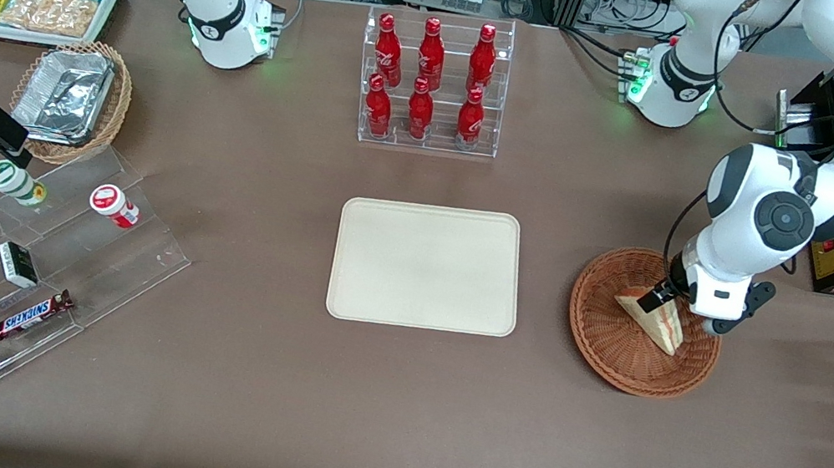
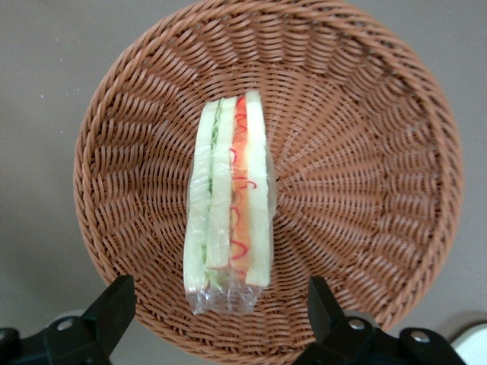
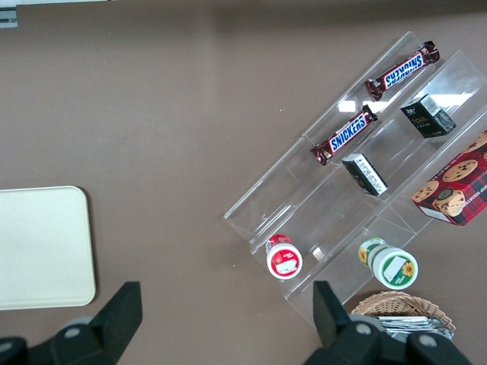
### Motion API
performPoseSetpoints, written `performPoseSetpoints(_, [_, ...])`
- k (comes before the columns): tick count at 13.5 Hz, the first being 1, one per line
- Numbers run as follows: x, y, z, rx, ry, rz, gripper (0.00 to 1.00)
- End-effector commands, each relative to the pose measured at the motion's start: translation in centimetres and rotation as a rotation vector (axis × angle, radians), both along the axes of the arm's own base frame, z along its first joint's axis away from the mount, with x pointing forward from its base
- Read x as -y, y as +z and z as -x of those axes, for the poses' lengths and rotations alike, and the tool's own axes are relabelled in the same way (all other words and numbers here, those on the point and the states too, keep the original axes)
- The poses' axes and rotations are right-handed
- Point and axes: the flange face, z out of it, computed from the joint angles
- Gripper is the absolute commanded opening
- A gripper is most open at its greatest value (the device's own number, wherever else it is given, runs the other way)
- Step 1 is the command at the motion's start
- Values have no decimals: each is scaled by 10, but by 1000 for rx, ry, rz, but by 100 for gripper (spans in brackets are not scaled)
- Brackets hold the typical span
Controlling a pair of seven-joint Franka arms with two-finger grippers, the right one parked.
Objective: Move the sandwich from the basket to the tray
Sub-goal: 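Close the left gripper on the wrapped sandwich and lift it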
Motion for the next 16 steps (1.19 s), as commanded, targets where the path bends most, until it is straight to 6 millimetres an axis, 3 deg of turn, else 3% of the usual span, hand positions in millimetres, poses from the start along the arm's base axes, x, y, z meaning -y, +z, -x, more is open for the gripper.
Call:
performPoseSetpoints(1, [0, -19, -1, 10, 16, 1, 100])
performPoseSetpoints(3, [-1, -29, -3, 5, 25, 6, 100])
performPoseSetpoints(4, [-1, -32, -4, 7, 51, 11, 91])
performPoseSetpoints(5, [0, -34, -6, 15, 86, 12, 63])
performPoseSetpoints(6, [0, -34, -6, 16, 84, 9, 26])
performPoseSetpoints(7, [0, -34, -6, 16, 77, 9, 14])
performPoseSetpoints(10, [-1, -14, -8, 25, 79, 0, 11])
performPoseSetpoints(13, [9, 55, -21, -40, 64, -46, 11])
performPoseSetpoints(14, [19, 79, -25, -68, 46, -58, 8])
performPoseSetpoints(16, [69, 129, -33, -74, -30, -63, 7])
